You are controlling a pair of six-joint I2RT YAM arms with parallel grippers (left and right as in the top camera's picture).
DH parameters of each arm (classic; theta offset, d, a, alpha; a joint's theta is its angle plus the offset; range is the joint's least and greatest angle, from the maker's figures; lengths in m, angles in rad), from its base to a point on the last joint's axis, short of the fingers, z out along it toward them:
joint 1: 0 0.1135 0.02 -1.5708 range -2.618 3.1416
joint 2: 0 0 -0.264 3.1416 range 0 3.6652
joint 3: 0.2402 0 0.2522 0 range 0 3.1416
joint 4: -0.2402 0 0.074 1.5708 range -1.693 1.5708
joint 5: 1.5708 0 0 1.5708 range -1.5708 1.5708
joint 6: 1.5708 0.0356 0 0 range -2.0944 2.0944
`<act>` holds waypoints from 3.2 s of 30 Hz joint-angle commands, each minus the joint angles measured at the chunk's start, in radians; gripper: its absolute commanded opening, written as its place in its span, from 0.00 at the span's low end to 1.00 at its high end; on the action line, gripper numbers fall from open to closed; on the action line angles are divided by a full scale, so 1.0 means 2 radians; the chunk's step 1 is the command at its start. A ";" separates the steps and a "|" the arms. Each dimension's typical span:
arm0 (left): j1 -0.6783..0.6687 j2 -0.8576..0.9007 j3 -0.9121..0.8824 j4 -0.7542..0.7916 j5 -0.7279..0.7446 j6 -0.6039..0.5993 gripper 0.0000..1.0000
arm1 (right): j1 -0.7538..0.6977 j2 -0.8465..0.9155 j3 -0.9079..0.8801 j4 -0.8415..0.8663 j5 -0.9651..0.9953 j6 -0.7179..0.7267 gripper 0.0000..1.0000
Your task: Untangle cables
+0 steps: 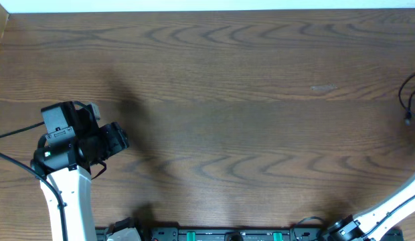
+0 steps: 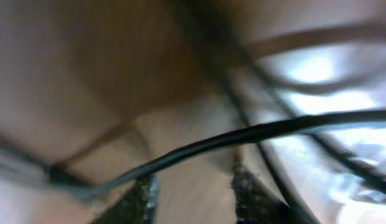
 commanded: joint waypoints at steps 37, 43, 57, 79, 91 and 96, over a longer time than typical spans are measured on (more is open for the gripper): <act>-0.001 0.002 0.003 0.010 0.007 0.015 0.66 | 0.250 -0.370 -0.103 -0.084 -0.044 -0.142 0.47; -0.001 0.002 0.003 0.008 0.008 0.014 0.66 | 0.261 -0.463 -0.193 -0.078 0.039 -0.056 0.49; -0.001 0.002 0.003 0.006 0.011 0.014 0.66 | 0.236 -0.761 -0.574 0.141 0.208 0.224 0.61; -0.001 0.002 0.003 0.007 0.020 0.014 0.66 | 0.030 -0.811 -0.887 0.370 0.206 0.342 0.20; -0.001 0.002 0.003 0.006 0.021 0.014 0.66 | -0.095 -0.721 -0.887 0.470 0.213 0.406 0.09; -0.001 0.002 0.003 0.007 0.020 0.014 0.66 | -0.120 -0.661 -0.887 0.502 0.227 0.403 0.01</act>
